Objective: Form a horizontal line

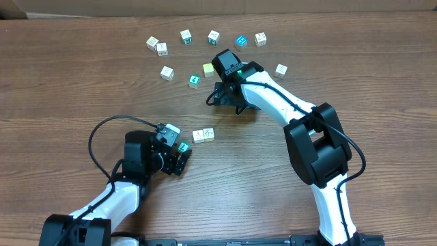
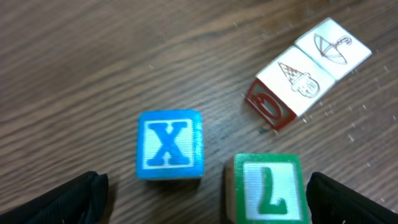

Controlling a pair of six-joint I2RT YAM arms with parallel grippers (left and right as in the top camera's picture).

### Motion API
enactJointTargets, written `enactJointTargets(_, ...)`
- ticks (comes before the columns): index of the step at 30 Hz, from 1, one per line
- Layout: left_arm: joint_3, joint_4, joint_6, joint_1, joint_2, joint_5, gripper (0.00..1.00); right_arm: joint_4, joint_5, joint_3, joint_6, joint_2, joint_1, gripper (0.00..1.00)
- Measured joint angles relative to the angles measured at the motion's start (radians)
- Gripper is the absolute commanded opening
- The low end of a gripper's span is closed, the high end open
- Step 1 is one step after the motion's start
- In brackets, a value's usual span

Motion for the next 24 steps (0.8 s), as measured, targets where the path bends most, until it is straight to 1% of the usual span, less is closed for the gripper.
enactJointTargets(4,-0.05,0.058,-0.027,0.018,-0.022,0.0,1.0,0.0,-0.001,0.0,0.0,0.0,0.0,1.0)
enactJointTargets(9,-0.089,0.085,-0.08,0.025,-0.047,-0.01,1.0,0.0,0.0,0.0,0.0,0.0,0.0,1.0)
enactJointTargets(17,-0.187,0.212,-0.186,0.026,-0.087,-0.06,1.0,0.0,-0.001,0.0,0.0,0.0,0.0,1.0)
enactJointTargets(24,-0.23,0.22,-0.244,0.026,-0.132,-0.095,1.0,0.0,0.0,0.0,0.0,0.0,0.0,1.0)
